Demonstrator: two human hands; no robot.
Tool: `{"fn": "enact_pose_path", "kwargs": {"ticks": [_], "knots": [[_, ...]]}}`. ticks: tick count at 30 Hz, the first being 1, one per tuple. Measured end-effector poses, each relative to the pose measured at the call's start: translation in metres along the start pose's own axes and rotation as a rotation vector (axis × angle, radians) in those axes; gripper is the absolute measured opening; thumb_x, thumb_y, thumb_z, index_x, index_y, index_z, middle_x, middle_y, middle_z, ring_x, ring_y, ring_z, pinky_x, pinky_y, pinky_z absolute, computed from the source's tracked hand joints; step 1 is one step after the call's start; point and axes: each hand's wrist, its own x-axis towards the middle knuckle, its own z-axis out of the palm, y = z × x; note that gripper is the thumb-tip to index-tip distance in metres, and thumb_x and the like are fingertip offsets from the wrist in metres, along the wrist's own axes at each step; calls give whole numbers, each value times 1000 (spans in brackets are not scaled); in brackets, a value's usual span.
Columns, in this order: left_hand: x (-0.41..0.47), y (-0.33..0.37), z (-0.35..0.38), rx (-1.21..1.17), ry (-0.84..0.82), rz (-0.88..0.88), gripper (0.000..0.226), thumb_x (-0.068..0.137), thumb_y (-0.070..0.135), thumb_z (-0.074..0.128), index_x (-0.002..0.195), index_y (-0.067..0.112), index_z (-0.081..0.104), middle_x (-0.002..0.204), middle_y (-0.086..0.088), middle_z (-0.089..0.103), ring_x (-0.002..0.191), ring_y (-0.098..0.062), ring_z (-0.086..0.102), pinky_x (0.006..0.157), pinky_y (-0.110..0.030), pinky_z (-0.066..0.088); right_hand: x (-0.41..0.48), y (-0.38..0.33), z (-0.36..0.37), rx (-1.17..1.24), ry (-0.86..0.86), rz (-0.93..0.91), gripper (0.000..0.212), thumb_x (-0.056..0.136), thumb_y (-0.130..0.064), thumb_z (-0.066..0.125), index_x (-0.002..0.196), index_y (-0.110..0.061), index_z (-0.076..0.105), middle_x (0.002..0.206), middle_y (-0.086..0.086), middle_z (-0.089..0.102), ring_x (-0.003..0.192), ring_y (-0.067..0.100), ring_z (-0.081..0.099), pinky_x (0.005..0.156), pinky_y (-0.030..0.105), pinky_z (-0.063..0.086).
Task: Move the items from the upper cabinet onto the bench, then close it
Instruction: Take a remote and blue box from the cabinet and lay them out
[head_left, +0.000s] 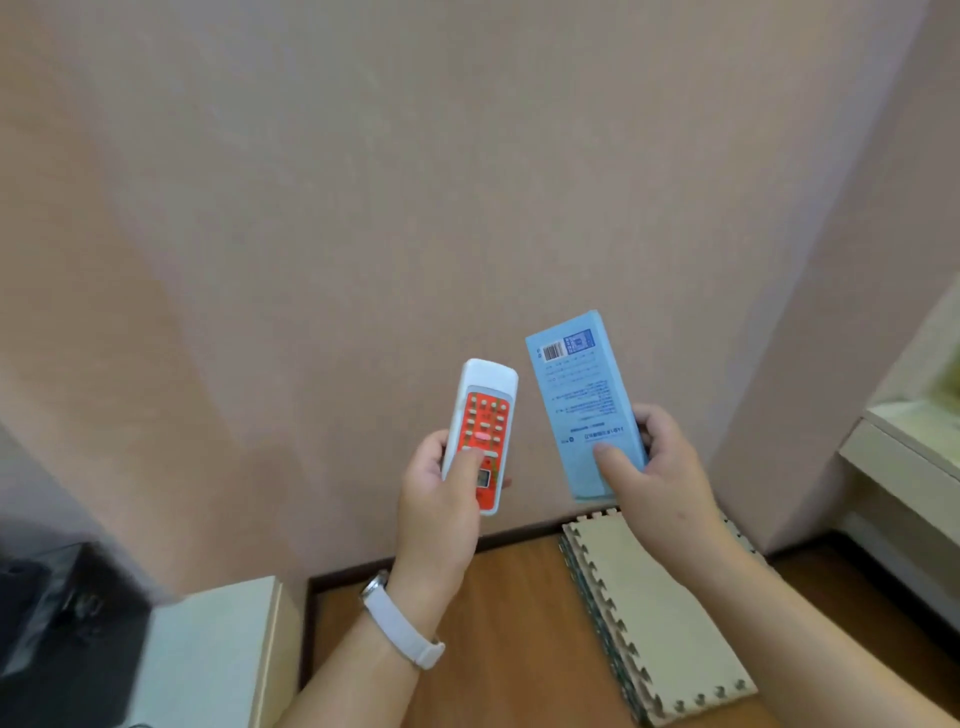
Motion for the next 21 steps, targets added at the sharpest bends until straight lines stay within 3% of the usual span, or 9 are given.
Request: {"fn": "enact_pose_path", "kwargs": {"ticks": [4,7,10,14,18,21], "knots": [[-53,-7,78,1,-119,-28,14,96,7,51,96,13,64,87,-10,73,75,-29,74,57,-25,54,-36,24,-93,-4,117,69,23,88,-8,59,94,-30,55,92,-11,68,80,3,66,64,22,54],[-94,-18,135,43,-214,-34,14,96,7,51,95,13,64,83,-11,73,77,-34,73,61,-33,55,-69,40,-160,-12,183,103,21,89,-10,59,95,-29,53,92,-12,66,79,1,64,58,18,52],[-136,-26,192,55,-341,-54,12,96,9,52,96,12,63,78,-4,73,75,-30,74,65,-38,53,-103,54,-224,-37,270,136,19,88,-9,59,95,-26,53,91,-13,65,78,1,62,55,17,49],[-189,-34,266,89,-534,-55,12,97,10,51,96,14,63,81,-8,73,75,-28,74,62,-34,52,-146,74,-304,-68,423,209,21,86,-12,60,94,-30,53,92,-14,67,80,2,64,64,27,54],[-226,-42,328,109,-702,-59,13,98,10,50,98,15,63,86,-8,74,74,-26,74,60,-32,51,-180,91,-366,-62,572,257,21,87,-13,60,94,-31,53,94,-13,67,81,-1,64,62,22,54],[-243,-49,365,106,-809,-76,14,98,11,50,99,15,63,89,-9,74,75,-26,74,59,-30,51,-193,107,-397,-66,683,314,20,87,-15,61,95,-32,54,95,-13,68,83,5,66,69,35,57]]}}
